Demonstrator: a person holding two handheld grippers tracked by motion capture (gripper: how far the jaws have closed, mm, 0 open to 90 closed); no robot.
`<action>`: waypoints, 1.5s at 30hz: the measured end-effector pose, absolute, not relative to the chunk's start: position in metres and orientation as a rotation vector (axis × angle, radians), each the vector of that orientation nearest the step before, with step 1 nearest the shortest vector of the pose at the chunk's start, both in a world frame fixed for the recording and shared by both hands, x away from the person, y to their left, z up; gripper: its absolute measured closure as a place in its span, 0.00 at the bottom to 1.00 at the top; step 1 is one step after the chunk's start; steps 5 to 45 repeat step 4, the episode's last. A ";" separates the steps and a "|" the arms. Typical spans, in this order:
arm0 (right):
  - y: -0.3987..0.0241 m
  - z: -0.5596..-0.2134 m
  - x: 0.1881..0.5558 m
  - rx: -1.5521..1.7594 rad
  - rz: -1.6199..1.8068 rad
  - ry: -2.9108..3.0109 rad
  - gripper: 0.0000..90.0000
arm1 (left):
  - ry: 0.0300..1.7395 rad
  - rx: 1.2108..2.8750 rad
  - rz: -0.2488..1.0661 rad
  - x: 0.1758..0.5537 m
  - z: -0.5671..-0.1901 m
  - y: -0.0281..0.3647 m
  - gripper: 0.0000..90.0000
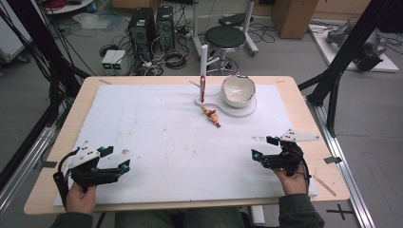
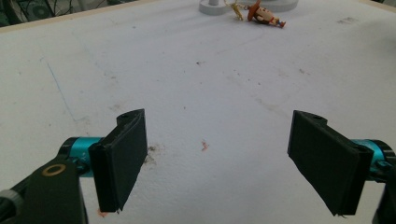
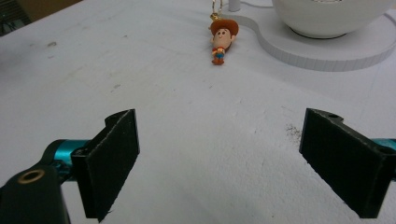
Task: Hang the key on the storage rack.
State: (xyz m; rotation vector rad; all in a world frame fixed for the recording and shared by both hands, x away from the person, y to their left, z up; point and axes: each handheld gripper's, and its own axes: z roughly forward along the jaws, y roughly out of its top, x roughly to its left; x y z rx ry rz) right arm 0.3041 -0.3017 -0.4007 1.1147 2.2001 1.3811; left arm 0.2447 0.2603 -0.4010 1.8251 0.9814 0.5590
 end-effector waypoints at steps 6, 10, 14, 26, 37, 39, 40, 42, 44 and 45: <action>-0.301 -0.402 0.304 1.107 1.388 2.193 0.12 | 0.984 1.826 0.553 0.243 -0.402 0.261 0.23; -0.301 -0.402 0.304 1.107 1.388 2.193 0.12 | 0.984 1.826 0.553 0.243 -0.402 0.261 0.23; -0.301 -0.402 0.304 1.107 1.388 2.193 0.12 | 0.984 1.826 0.553 0.243 -0.402 0.261 0.23; -0.301 -0.402 0.304 1.107 1.388 2.193 0.12 | 0.984 1.826 0.553 0.243 -0.402 0.261 0.23; -0.301 -0.402 0.304 1.107 1.388 2.193 0.12 | 0.984 1.826 0.553 0.243 -0.402 0.261 0.23; -0.301 -0.402 0.304 1.107 1.388 2.193 0.12 | 0.984 1.826 0.553 0.243 -0.402 0.261 0.23; -0.301 -0.402 0.304 1.107 1.388 2.193 0.12 | 0.984 1.826 0.553 0.243 -0.402 0.261 0.23; -0.301 -0.402 0.304 1.107 1.388 2.193 0.12 | 0.984 1.826 0.553 0.243 -0.402 0.261 0.23; -0.301 -0.402 0.304 1.107 1.388 2.193 0.12 | 0.984 1.826 0.553 0.243 -0.402 0.261 0.23; -0.301 -0.402 0.304 1.107 1.388 2.193 0.12 | 0.984 1.826 0.553 0.243 -0.402 0.261 0.23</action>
